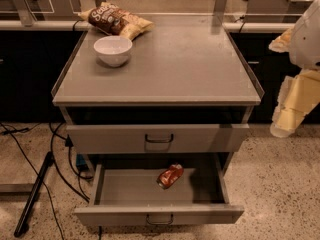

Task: Pick coke can from middle drawer and place on counter

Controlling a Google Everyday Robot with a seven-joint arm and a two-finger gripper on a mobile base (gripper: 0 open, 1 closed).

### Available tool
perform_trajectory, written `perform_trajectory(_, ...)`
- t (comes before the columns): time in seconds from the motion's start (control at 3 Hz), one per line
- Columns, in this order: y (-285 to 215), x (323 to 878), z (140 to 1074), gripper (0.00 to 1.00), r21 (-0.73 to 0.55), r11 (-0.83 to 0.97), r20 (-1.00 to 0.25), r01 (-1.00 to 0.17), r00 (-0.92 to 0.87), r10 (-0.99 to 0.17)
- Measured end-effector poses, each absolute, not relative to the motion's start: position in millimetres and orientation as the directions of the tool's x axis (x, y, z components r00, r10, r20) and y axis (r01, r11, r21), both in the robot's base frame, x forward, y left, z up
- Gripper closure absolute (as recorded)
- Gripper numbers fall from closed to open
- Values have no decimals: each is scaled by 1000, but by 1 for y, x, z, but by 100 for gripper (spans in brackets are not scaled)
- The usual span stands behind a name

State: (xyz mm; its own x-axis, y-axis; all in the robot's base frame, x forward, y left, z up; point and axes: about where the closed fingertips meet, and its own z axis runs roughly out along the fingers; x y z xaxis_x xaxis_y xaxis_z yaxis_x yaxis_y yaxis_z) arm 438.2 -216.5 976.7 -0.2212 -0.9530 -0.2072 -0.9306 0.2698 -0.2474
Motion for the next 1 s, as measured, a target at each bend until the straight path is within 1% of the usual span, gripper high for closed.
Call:
perform_trajectory(0.33, -217, 438, 977, 0, -247, 270, -207, -931, -221, -953)
perform_trajectory(0.67, -217, 438, 977, 11, -247, 270, -207, -931, -221, -953)
perform_trajectory(1.0, -216, 439, 977, 34, -260, 280, -212, -924, -228, -950)
